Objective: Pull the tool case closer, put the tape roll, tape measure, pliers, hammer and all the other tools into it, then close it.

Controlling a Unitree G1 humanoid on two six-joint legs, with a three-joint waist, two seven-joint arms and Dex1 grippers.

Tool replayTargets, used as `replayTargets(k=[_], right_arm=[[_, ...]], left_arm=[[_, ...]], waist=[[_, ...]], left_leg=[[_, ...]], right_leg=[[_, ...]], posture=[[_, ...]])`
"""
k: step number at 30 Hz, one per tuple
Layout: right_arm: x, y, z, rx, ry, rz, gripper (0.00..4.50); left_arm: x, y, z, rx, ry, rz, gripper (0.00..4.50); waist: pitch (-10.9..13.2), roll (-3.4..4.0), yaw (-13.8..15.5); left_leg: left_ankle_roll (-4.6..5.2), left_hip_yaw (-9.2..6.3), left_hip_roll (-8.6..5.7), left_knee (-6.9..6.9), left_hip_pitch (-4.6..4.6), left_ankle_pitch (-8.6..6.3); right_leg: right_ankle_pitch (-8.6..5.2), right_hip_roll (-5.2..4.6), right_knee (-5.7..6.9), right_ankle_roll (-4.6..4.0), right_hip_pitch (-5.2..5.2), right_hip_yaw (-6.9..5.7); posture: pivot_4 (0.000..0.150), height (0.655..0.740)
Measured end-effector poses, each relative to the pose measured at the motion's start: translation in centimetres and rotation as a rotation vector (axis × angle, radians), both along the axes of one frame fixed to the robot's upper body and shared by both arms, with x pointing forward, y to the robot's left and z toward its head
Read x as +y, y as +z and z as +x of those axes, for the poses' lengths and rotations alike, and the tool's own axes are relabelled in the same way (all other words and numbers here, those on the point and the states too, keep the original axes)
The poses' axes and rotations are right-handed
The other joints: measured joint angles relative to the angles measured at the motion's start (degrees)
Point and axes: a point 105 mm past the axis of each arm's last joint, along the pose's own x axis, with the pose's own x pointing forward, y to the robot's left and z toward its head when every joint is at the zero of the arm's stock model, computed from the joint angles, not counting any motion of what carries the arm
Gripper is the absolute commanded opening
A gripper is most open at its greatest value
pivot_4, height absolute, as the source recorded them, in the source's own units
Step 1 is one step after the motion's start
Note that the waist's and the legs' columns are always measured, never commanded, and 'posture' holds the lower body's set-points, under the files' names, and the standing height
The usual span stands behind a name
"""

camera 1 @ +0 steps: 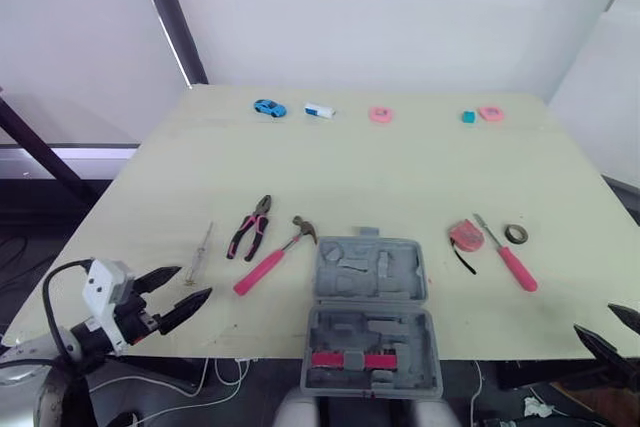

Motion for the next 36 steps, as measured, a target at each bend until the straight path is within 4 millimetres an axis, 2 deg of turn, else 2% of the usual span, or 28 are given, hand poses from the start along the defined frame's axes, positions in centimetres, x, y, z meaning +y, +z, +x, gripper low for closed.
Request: replayTargets(k=[3,5,8,10,11,14,16,18,23,26,32,36], right_arm=[[0.6,1.1,1.5,0.004,0.048,-0.025,4.45],[1.1,2.8,4.3,0.006,0.115,-0.113,4.45],[1.6,4.5,6.2,-0.017,0.153,-0.178,4.45],[2.0,4.6,8.3,0.022,0.199,-0.249,4.45],[2.5,5.1,10.2,0.04,0.241,-0.314,4.45],[3.3,6.2,12.7,0.055,0.304,-0.417,4.45],[3.4,6.6,13.7,0.059,0.319,-0.46,4.45],[3.7,6.0,15.2,0.136,0.376,-0.56,4.45],[2.9,5.1,17.0,0.262,0.484,-0.826,4.45],[2.5,4.8,17.5,0.301,0.53,-0.915,4.45],[3.0,3.5,18.1,0.366,0.649,-1.048,4.45],[3.3,2.8,18.5,0.382,0.709,-1.134,4.45]], left_arm=[[-1.1,0.6,0.2,-0.025,-0.043,0.012,4.45],[-2.8,1.6,0.3,-0.06,-0.105,0.021,4.45],[-4.3,2.5,0.3,-0.095,-0.165,0.021,4.45],[-4.8,2.4,0.3,-0.082,-0.185,0.017,4.45],[-5.7,2.6,0.4,-0.083,-0.222,0.013,4.45],[-7.1,3.7,0.8,-0.109,-0.279,0.008,4.45],[-7.7,4.1,0.9,-0.115,-0.303,0.001,4.45],[-8.6,4.5,0.7,-0.099,-0.347,-0.009,4.45],[-11.4,6.8,0.1,-0.13,-0.48,-0.032,4.45],[-12.0,7.4,-0.3,-0.119,-0.519,-0.044,4.45],[-13.4,8.6,-1.0,-0.126,-0.603,-0.063,4.45],[-13.8,8.6,-1.1,-0.119,-0.62,-0.06,4.45]], waist=[[0.0,0.0,-0.1],[0.0,0.06,-0.3],[0.0,-0.01,0.0],[0.0,0.04,0.0],[0.1,0.1,-0.1],[0.1,0.13,-0.1],[0.1,0.14,0.0],[0.1,0.14,0.0],[0.2,0.18,-0.1],[0.2,0.19,-0.3],[0.3,0.23,-0.4],[0.3,0.24,-0.4]], left_leg=[[0.17,0.03,0.0,0.01,0.0,0.1],[0.19,0.26,0.01,0.03,0.07,0.11],[0.2,0.23,0.03,0.02,0.06,0.12],[0.21,0.28,0.01,0.02,0.01,0.12],[0.21,0.39,-0.03,0.03,-0.01,0.12],[0.21,0.59,-0.11,0.02,-0.04,0.12],[0.22,0.55,-0.13,-0.03,-0.09,0.13],[0.21,0.6,-0.11,-0.07,-0.13,0.12],[0.21,0.68,-0.12,-0.05,-0.1,0.12],[0.21,0.69,-0.11,-0.05,-0.08,0.12],[0.21,0.74,-0.11,-0.03,-0.03,0.12],[0.2,0.75,-0.11,-0.03,-0.03,0.13]], right_leg=[[0.0,0.11,0.0,0.0,0.0,0.02],[0.03,0.16,0.01,-0.02,-0.02,0.07],[0.04,0.27,0.0,-0.02,-0.02,0.0],[0.04,0.32,0.0,-0.04,-0.11,0.03],[0.05,0.34,0.04,-0.03,-0.19,0.11],[0.05,0.46,0.04,-0.04,-0.2,0.09],[0.05,0.49,0.04,-0.06,-0.23,0.07],[0.05,0.57,-0.01,-0.04,-0.26,0.14],[0.05,0.56,-0.02,-0.04,-0.26,0.2],[0.05,0.57,0.02,-0.04,-0.26,0.22],[0.06,0.58,0.09,-0.04,-0.26,0.27],[0.06,0.59,0.09,-0.04,-0.26,0.29]], posture=[[0.15,0.7395],[0.15,0.7395],[0.15,0.7395],[0.15,0.7395],[0.15,0.7395],[0.15,0.7395],[0.15,0.7395],[0.15,0.7395],[0.15,0.7395],[0.15,0.7395],[0.15,0.7395],[0.15,0.7395]])
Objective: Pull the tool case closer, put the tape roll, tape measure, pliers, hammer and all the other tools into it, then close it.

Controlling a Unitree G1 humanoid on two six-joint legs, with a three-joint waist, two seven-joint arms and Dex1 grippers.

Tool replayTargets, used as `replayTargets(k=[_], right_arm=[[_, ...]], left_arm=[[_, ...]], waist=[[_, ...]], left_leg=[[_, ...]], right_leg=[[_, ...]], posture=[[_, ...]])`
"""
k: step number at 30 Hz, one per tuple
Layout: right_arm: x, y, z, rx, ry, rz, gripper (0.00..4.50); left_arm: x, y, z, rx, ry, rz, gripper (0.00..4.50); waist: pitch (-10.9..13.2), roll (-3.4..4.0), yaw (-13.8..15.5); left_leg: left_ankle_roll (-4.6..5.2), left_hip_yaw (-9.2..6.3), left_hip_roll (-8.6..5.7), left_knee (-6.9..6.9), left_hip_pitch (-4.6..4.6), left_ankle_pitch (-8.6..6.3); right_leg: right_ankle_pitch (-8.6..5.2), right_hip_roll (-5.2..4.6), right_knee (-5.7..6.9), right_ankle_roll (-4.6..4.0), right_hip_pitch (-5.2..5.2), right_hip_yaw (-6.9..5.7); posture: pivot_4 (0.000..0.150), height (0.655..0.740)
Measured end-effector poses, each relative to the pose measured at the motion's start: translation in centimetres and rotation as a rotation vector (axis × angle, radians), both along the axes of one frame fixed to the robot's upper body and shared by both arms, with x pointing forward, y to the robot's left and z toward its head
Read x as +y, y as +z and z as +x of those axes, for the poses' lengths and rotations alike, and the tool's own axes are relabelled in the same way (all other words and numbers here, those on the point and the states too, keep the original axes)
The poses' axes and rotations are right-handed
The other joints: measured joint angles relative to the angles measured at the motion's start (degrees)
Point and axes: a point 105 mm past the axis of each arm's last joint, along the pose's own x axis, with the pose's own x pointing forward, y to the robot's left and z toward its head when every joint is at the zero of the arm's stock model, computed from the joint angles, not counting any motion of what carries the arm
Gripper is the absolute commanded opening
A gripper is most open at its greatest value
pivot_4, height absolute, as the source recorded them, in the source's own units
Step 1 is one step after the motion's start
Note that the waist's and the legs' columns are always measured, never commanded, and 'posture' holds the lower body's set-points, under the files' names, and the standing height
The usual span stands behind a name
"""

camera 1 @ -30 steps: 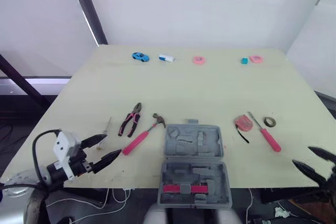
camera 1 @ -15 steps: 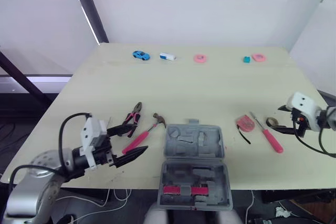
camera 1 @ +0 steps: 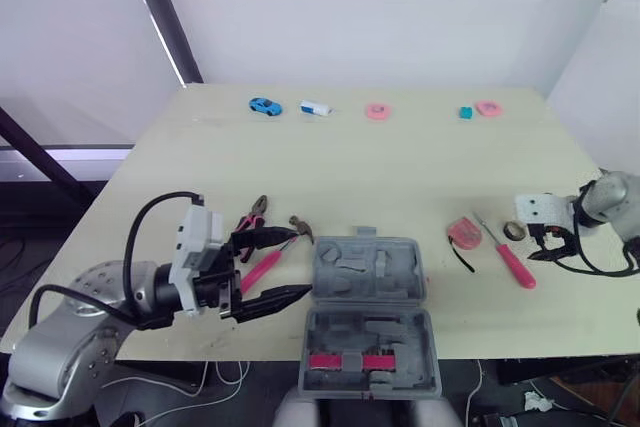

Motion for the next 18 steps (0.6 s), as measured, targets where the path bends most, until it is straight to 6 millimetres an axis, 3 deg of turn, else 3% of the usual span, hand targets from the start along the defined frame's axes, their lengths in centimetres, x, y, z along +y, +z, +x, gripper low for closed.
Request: replayTargets(k=[8,18], right_arm=[[1.0,-1.5,0.7,0.038,0.066,-0.086,4.45],[0.9,-2.1,1.1,0.03,0.024,-0.105,4.45]], left_arm=[[-0.3,0.4,-0.1,-0.03,-0.032,-0.002,4.45],[0.1,-0.1,-0.9,-0.018,-0.006,0.004,4.45]], waist=[[0.0,0.01,0.0],[0.0,0.02,-0.1]], left_leg=[[0.0,0.02,0.0,0.01,0.01,0.0],[-0.01,0.02,0.0,0.01,0.02,0.0]], right_leg=[[0.0,0.0,0.02,-0.01,0.0,0.03],[0.0,0.0,0.04,-0.02,0.0,0.04]], posture=[[0.15,0.7395],[0.15,0.7395]])
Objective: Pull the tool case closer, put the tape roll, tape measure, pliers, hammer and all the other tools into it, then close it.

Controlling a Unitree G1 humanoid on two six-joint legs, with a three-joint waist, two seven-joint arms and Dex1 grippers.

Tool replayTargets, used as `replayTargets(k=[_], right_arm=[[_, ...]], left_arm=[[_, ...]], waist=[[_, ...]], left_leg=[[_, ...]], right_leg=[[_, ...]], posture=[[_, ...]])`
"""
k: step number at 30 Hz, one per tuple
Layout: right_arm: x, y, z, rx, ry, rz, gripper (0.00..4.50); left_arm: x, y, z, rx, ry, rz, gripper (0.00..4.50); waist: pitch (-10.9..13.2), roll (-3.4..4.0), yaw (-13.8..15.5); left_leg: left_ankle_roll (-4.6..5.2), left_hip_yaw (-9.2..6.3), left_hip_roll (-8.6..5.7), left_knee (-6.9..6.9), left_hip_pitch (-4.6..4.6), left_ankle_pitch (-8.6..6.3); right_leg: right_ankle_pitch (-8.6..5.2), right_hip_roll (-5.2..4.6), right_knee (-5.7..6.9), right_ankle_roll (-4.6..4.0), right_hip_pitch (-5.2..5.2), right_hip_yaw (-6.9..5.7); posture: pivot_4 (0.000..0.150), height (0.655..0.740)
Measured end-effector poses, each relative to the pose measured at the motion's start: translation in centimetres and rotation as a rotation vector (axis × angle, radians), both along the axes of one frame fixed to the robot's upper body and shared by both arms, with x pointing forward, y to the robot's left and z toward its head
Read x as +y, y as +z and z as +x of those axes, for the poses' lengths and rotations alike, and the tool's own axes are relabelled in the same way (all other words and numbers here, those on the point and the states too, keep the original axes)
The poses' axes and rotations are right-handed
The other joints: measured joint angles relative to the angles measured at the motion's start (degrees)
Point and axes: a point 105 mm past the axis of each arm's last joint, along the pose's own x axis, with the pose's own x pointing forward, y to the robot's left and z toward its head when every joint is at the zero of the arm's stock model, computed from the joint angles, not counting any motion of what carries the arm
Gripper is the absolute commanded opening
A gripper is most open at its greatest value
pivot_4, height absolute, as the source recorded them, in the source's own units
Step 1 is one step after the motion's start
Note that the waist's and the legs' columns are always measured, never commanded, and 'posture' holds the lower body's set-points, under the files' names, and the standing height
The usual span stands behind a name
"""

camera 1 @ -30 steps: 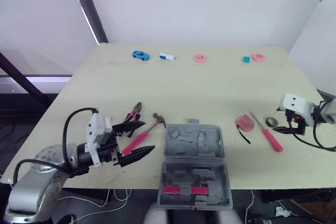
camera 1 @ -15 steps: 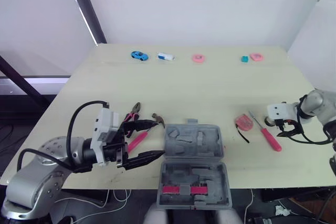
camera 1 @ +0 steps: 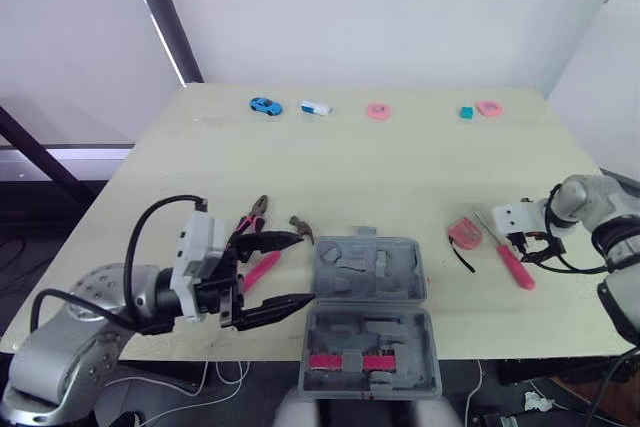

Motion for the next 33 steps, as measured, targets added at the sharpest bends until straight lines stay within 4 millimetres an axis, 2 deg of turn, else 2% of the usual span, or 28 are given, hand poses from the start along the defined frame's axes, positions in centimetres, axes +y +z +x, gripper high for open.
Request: replayTargets(k=[12,17,20,21,23,27,33], right_arm=[[0.46,-0.22,0.54,-0.006,-0.198,0.14,4.45],[0.05,-0.14,0.72,-0.023,-0.28,0.172,4.45],[-0.07,-0.2,0.66,-0.02,-0.305,0.187,3.58],[-0.08,-0.21,0.66,-0.021,-0.305,0.186,2.95],[-0.09,-0.2,0.67,-0.022,-0.305,0.185,2.23],[-0.1,-0.23,0.66,-0.022,-0.305,0.185,0.15],[-0.18,-0.21,0.77,-0.034,-0.305,0.179,0.07]], left_arm=[[0.07,0.23,-0.13,-0.024,0.005,-0.003,4.45],[0.01,0.51,0.08,-0.041,0.01,-0.004,4.45],[0.0,0.57,0.15,-0.044,0.014,-0.005,4.5],[-0.01,0.59,0.17,-0.046,0.014,-0.005,4.5],[-0.03,0.67,0.2,-0.05,0.014,-0.005,4.5],[-0.06,0.79,0.27,-0.055,0.015,-0.006,4.5],[-0.03,0.77,0.33,-0.055,0.023,-0.009,4.5]], waist=[[0.0,0.0,-0.1],[0.0,0.0,0.0],[0.0,0.0,-0.1],[0.0,0.0,-0.1],[0.0,0.0,-0.1],[0.0,0.0,-0.1],[0.0,0.0,-0.1]], left_leg=[[0.0,0.0,0.0,0.02,0.02,0.0],[0.0,0.0,0.0,0.02,0.02,0.0],[0.0,0.0,0.0,0.02,0.02,0.0],[0.0,0.0,0.0,0.02,0.02,0.0],[0.0,0.0,-0.01,0.02,0.02,0.0],[0.0,0.0,0.0,0.02,0.02,0.0],[0.0,0.01,0.0,0.02,0.02,0.0]], right_leg=[[0.0,0.01,0.06,0.0,0.01,0.01],[0.01,0.0,0.06,0.0,0.01,0.01],[0.01,0.0,0.06,0.01,0.01,0.01],[0.01,0.01,0.06,0.01,0.01,0.01],[0.01,0.01,0.06,0.01,0.01,0.01],[0.01,0.01,0.07,0.01,0.01,0.01],[0.01,0.01,0.07,0.01,0.0,0.01]], posture=[[0.15,0.7395],[0.15,0.7395],[0.15,0.7395],[0.15,0.7395],[0.15,0.7395],[0.15,0.7395],[0.15,0.7395]])
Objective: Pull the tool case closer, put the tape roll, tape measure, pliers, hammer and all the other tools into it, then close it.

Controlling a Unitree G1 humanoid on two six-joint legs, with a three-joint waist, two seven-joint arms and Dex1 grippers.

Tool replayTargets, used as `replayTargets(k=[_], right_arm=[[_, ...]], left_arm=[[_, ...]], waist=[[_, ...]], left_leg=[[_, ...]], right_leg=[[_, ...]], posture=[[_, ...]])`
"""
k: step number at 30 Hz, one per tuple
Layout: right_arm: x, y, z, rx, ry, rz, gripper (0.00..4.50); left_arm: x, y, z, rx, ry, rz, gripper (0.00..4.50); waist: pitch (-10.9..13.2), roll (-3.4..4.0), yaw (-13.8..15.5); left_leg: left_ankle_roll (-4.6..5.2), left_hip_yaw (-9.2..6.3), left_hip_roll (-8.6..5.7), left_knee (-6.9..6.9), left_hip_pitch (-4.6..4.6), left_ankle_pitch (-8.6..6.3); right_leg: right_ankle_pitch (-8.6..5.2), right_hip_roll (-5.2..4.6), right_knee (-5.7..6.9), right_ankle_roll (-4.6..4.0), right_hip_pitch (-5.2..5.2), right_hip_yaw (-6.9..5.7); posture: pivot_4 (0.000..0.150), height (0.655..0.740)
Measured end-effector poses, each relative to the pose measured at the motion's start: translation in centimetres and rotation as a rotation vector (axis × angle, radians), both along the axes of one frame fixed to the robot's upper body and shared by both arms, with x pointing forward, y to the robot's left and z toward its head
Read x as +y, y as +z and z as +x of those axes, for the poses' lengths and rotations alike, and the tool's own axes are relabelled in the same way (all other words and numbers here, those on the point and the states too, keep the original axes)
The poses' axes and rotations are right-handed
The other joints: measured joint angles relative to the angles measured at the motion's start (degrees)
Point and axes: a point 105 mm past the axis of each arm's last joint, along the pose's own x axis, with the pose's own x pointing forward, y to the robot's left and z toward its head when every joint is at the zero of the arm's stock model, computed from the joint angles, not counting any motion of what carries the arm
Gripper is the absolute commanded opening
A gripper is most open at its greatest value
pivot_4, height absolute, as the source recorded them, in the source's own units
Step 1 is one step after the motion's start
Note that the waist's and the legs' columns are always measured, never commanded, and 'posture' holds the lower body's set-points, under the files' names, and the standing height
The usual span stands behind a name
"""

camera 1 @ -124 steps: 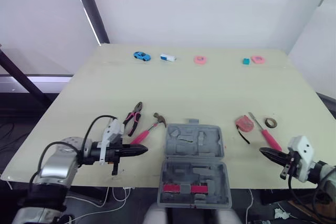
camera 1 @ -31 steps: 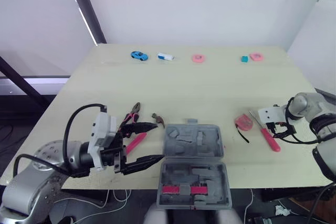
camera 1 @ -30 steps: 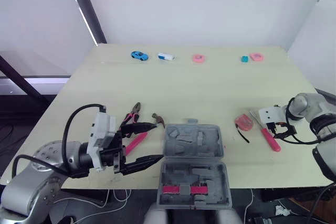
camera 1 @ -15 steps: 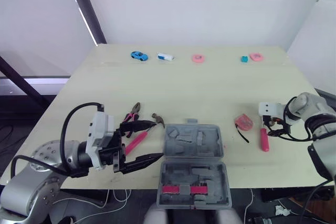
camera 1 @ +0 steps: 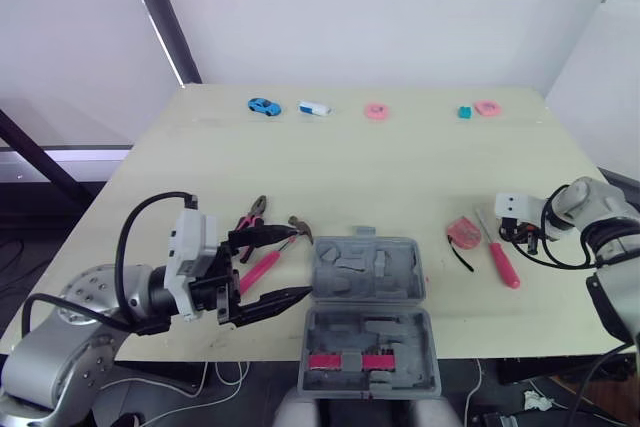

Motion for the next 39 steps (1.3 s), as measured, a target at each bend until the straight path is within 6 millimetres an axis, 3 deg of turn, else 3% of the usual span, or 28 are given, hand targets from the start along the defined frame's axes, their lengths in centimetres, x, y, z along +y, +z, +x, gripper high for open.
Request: replayTargets(k=[10,15,21,27,28,32,34,35,38,39], right_arm=[[-0.3,0.0,-0.5,0.035,0.052,-0.038,0.07],[-0.9,2.4,-0.4,0.061,0.12,-0.118,0.07],[0.4,4.3,-0.5,0.128,0.21,-0.132,0.07],[4.0,6.9,0.0,0.146,0.369,-0.119,0.07],[6.3,7.7,0.2,0.151,0.452,-0.117,0.07],[11.7,8.0,0.5,0.146,0.59,-0.101,0.07],[12.9,7.8,0.5,0.15,0.613,-0.102,0.07],[14.6,7.6,0.4,0.159,0.629,-0.094,0.07],[16.4,7.4,0.3,0.166,0.649,-0.08,0.07],[18.6,7.5,0.2,0.165,0.678,-0.058,0.07]], left_arm=[[0.0,0.1,0.1,-0.002,0.009,-0.004,4.5],[0.0,0.1,0.1,0.0,0.005,-0.01,4.5],[-0.2,0.0,0.0,0.006,-0.001,-0.026,4.5],[0.1,-0.6,0.2,0.021,0.008,-0.037,4.5],[0.3,-1.0,0.2,0.03,0.025,-0.054,4.5],[1.1,-1.8,0.4,0.039,0.087,-0.073,4.5],[1.2,-2.1,0.4,0.046,0.1,-0.075,4.5],[1.5,-2.5,0.2,0.06,0.128,-0.091,4.5],[1.8,-2.8,0.1,0.068,0.148,-0.094,4.5],[2.3,-3.1,-0.1,0.073,0.179,-0.094,4.5]], waist=[[0.0,0.0,0.0],[0.1,0.11,-0.2],[0.1,0.14,-1.1],[0.1,0.2,-1.3],[0.1,0.22,-1.2],[0.1,0.23,-1.1],[0.1,0.24,-0.9],[0.1,0.24,-0.9],[0.2,0.24,-0.9],[0.2,0.25,-1.1]], left_leg=[[0.0,0.0,0.0,0.0,0.0,0.0],[0.0,0.01,-0.01,0.0,0.01,0.0],[0.0,0.0,0.0,-0.01,0.01,0.0],[0.0,-0.01,0.07,-0.01,0.06,0.0],[0.0,0.01,0.07,-0.01,0.05,0.0],[-0.01,-0.03,0.11,-0.01,0.03,0.0],[-0.01,-0.06,0.1,-0.01,-0.03,0.0],[-0.01,0.0,0.1,-0.01,-0.02,0.0],[-0.01,0.0,0.1,0.0,-0.07,0.0],[-0.02,0.04,0.11,-0.01,-0.07,0.0]], right_leg=[[0.0,0.0,0.0,0.0,0.0,0.0],[0.0,0.0,0.01,0.0,0.0,0.02],[0.04,0.0,0.02,0.07,0.0,0.01],[0.05,0.06,0.08,0.09,-0.01,-0.01],[0.05,0.05,0.08,0.09,-0.01,0.0],[0.08,0.07,0.11,0.11,-0.04,-0.05],[0.07,0.06,0.1,0.09,-0.06,-0.09],[0.06,0.04,0.08,0.07,-0.07,-0.05],[0.06,0.03,0.09,0.07,-0.13,-0.06],[0.06,0.04,0.11,0.06,-0.17,-0.04]], posture=[[0.15,0.7395],[0.15,0.7395],[0.15,0.7395],[0.15,0.7395],[0.15,0.7395],[0.15,0.7395],[0.15,0.7395],[0.15,0.7395],[0.15,0.7395],[0.15,0.7395]])
